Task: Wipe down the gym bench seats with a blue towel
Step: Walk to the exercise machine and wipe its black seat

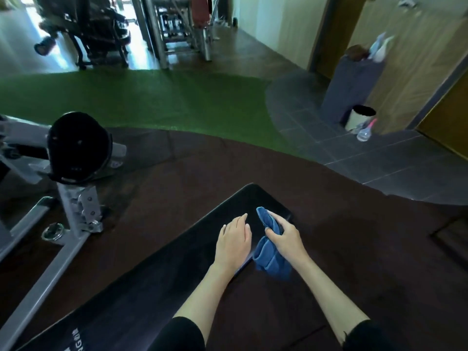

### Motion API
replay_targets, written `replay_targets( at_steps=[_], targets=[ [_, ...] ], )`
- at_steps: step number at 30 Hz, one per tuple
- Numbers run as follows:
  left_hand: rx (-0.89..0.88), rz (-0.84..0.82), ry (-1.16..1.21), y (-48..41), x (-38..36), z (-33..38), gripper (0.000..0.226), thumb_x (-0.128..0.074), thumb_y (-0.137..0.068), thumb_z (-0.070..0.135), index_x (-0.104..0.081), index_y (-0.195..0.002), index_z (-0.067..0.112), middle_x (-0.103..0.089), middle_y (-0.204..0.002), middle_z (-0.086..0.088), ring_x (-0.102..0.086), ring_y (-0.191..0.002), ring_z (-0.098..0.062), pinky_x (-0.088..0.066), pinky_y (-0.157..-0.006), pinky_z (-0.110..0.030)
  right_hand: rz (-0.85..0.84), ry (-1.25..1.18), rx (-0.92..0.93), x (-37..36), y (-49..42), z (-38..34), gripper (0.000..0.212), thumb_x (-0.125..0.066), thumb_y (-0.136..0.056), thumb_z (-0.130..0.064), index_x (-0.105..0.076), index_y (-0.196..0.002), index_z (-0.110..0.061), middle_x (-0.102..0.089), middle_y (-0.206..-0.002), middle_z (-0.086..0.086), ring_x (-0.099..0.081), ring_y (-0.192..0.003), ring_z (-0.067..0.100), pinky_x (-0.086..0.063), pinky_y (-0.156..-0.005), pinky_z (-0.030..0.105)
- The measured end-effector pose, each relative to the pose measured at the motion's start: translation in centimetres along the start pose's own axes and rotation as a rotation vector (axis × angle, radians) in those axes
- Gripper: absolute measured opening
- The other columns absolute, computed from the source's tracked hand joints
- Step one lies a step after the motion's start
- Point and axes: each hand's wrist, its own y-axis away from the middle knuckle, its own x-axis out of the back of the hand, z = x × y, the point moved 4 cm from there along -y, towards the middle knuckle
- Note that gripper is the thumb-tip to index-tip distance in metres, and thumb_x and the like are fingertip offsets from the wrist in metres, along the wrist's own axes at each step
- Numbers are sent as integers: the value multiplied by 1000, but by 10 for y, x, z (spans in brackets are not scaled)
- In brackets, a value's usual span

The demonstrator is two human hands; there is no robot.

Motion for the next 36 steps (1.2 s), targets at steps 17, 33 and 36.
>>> replay_targets(
  at_steps=[17,33,36],
  targets=[
    [-90,-19,43,-78,-49,197,42,-29,-102,25,-38,-141,12,-47,-141,-2,-42,-130,-15,-29,-111,-31,93,-128,12,208,-35,5,52,-71,-82,-17,-54,-131,-22,-61,-124,-12,-56,-111,-1,-45,-97,20],
    [-74,-84,51,-203,-117,285,41,-28,-102,27,-43,-138,14,-49,-140,0,-44,-129,-16,-29,-111,-35,77,16,22,327,-152,29,50,-65,-86,-17,-51,-134,-22,-58,-124,-13,-52,-109,-4,-39,-80,1],
    [-73,-108,65,-238,-120,290,40,-27,-102,26,-49,-134,13,-53,-135,-1,-47,-125,-16,-32,-108,-34,70,33,23,335,-186,28,50,-65,-86,-17,-52,-134,-22,-58,-125,-12,-52,-109,-3,-38,-78,-1]
  ],
)
